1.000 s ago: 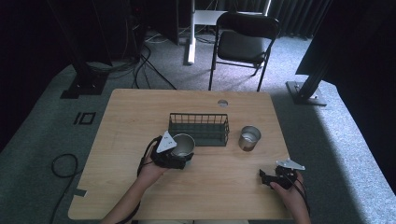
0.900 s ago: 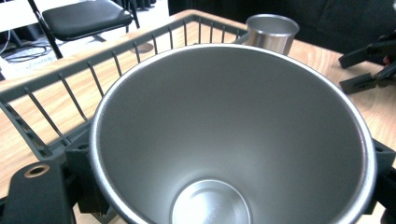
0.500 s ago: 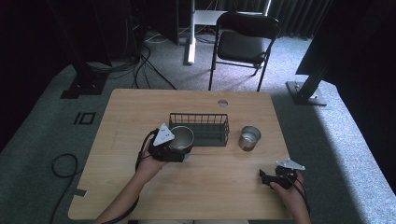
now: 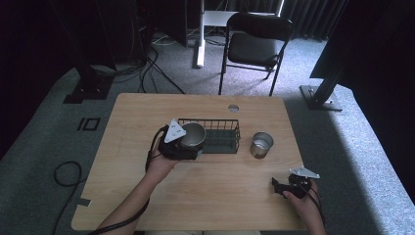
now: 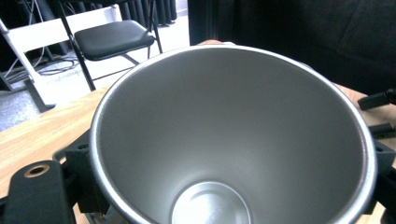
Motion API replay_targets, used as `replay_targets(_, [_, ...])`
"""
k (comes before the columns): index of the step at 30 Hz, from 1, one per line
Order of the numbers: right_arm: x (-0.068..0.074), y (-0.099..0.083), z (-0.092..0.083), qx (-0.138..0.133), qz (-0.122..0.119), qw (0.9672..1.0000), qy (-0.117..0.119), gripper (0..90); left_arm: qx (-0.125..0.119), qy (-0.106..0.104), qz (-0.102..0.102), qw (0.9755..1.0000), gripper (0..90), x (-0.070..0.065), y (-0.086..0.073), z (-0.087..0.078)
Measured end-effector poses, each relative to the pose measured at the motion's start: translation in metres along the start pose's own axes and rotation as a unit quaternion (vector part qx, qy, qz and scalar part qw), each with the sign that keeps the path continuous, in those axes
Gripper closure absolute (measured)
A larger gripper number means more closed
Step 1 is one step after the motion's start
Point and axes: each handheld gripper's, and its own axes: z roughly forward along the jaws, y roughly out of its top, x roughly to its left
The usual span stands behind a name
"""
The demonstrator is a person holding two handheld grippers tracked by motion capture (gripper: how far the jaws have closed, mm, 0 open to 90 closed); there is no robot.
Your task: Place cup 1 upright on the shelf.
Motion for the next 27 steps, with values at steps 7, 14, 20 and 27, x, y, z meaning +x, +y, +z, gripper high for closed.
replay_targets(7, [0.0, 0.0, 0.0, 0.0, 0.0, 1.0, 0.0, 11.7, -0.013, 0.031, -0.018, 0.9993, 14.1, 0.008, 0.008, 0.005])
replay_targets(14, [0.0, 0.0, 0.0, 0.0, 0.001, 1.0, 0.0, 11.7, -0.024, 0.051, -0.038, 0.9977, 14.1, 0.015, 0.016, 0.006])
replay_targets(20, [0.0, 0.0, 0.0, 0.0, 0.0, 1.0, 0.0, 11.7, -0.036, 0.068, -0.051, 0.9958, 14.1, 0.02, 0.026, 0.007])
replay_targets(27, [0.0, 0.0, 0.0, 0.0, 0.0, 1.0, 0.0, 11.7, -0.03, 0.094, -0.068, 0.9928, 14.2, 0.03, 0.033, 0.017])
